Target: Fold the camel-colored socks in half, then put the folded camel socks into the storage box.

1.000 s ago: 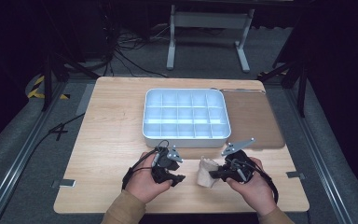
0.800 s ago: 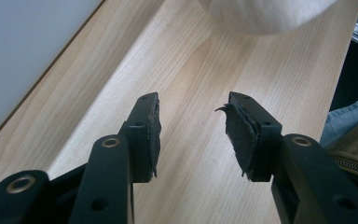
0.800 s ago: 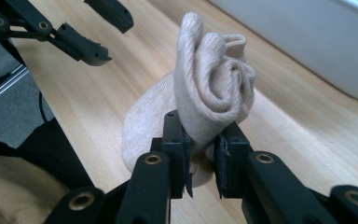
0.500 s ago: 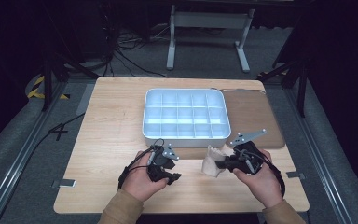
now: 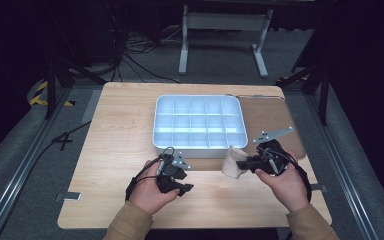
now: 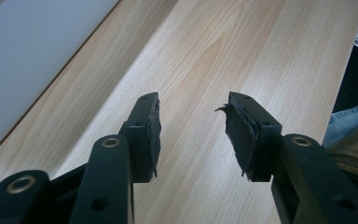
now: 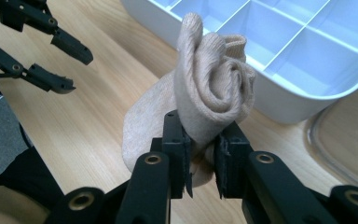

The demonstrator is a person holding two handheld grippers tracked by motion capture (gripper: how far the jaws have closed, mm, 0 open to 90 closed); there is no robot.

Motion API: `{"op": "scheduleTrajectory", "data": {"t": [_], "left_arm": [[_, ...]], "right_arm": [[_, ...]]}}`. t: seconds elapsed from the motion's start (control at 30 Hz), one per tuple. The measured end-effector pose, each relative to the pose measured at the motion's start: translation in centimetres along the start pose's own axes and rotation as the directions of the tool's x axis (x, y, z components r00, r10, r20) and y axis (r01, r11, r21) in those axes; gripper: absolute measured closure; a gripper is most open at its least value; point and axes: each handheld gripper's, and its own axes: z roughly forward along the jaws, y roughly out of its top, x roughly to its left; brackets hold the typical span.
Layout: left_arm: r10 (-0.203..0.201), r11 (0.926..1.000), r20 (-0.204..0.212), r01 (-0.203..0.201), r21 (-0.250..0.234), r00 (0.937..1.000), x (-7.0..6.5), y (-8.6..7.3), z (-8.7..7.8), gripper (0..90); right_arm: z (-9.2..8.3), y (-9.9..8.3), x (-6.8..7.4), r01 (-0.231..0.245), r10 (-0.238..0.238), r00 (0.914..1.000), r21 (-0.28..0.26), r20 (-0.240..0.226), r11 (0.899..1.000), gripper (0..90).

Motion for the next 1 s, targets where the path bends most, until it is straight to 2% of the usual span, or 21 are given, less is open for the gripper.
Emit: {"op": "scheduleTrajectory", "data": {"t": [0.6,0.7,0.73,0.8,1.0], "left_arm": [[-0.012,0.9999,-0.005,0.011,-0.008,0.9999,0.5,-0.4,-0.5,55.3],[-0.012,0.9999,-0.009,0.012,-0.011,0.9999,0.5,-0.5,-0.6,55.3],[-0.024,0.9996,-0.006,0.024,-0.011,0.9997,0.5,-0.6,-0.7,55.3],[-0.014,0.9999,-0.010,0.014,-0.005,0.9999,0.6,-0.7,-0.8,55.3],[-0.040,0.9992,-0.013,0.040,-0.008,0.9991,0.5,-1.4,-1.1,55.2]], "right_arm": [[-1.3,2.3,-2.4,-0.032,0.031,0.9964,0.014,0.079,0.999,76.9],[-1.3,2.6,-2.9,-0.041,0.039,0.9953,0.014,0.088,0.999,76.9],[-1.2,2.7,-3.0,-0.045,0.043,0.9950,0.013,0.089,0.999,76.8],[-1.1,2.8,-3.2,-0.048,0.046,0.9946,0.013,0.093,0.999,76.9],[-0.6,3.6,-3.9,-0.060,0.054,0.9915,0.045,0.118,0.997,76.8]]}}
